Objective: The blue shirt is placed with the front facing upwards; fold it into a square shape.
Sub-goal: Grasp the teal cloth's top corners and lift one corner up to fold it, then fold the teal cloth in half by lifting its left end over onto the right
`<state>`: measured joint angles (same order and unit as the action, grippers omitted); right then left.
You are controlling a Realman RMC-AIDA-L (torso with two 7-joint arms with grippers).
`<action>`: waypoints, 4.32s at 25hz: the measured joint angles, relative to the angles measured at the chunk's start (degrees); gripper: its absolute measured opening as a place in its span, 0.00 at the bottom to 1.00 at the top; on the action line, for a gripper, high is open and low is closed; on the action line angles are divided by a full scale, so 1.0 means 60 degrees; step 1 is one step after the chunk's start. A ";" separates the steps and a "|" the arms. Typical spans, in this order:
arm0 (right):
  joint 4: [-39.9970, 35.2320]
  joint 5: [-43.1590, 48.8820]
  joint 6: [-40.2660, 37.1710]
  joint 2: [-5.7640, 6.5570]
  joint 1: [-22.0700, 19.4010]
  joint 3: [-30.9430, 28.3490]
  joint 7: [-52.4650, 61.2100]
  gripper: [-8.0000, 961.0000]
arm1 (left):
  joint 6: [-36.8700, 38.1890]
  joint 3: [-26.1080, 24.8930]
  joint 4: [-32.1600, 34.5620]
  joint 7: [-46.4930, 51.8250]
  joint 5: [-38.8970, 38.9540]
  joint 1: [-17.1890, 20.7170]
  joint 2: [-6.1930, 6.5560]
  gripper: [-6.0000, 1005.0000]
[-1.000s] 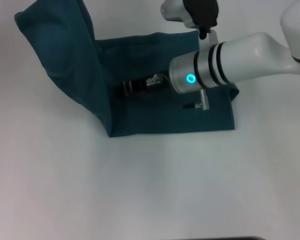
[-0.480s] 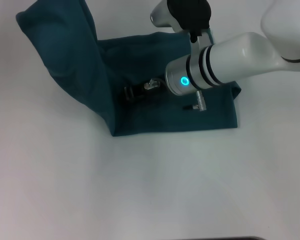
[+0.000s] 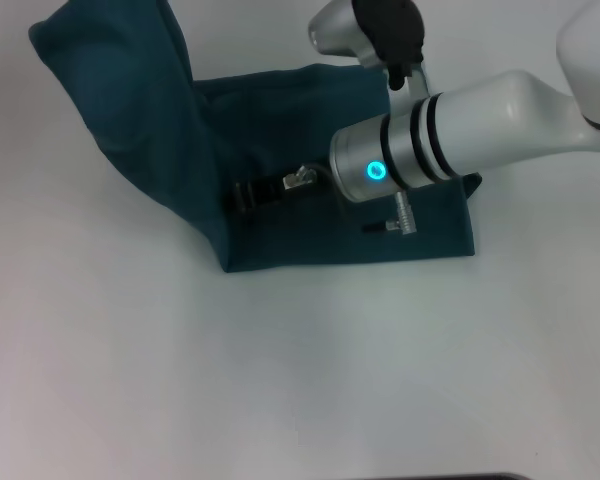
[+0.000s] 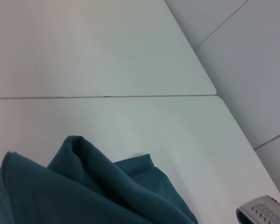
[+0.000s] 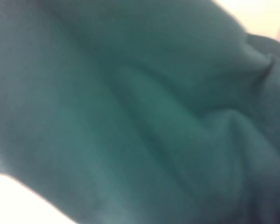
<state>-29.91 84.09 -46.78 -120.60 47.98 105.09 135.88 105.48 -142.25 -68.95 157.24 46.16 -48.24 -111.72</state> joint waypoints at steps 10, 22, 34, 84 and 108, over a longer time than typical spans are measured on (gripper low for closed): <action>-0.0524 -0.0567 -0.0699 -0.0063 0.0040 0.0488 -0.0917 0.02 | -0.0017 0.0004 0.0034 -0.0038 -0.0004 0.0085 -0.0039 0.06; -0.0519 0.0239 -0.2159 0.0290 -0.0505 -0.1040 -0.1142 0.02 | -0.0035 -0.0060 0.0037 -0.0057 -0.0035 0.0158 -0.0031 0.06; -0.0566 0.0238 -0.1775 0.0074 -0.0838 -0.2097 -0.1716 0.03 | -0.0050 -0.0058 -0.0017 -0.0050 -0.0006 0.0221 -0.0026 0.06; -0.1927 0.4633 -0.6266 0.1075 -0.5110 -0.8424 -0.4043 0.03 | 0.0101 0.1388 0.0005 -0.1827 0.0462 -0.1038 -0.0414 0.08; -0.1841 0.5058 -0.6627 0.1012 -0.5070 -0.8972 -0.4160 0.04 | -0.3444 0.4554 0.2106 -0.1460 -0.0221 -0.2848 -0.1900 0.09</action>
<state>-40.96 114.44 -86.54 -114.52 17.56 51.26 110.92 84.82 -114.93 -56.31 148.48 44.83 -65.33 -123.12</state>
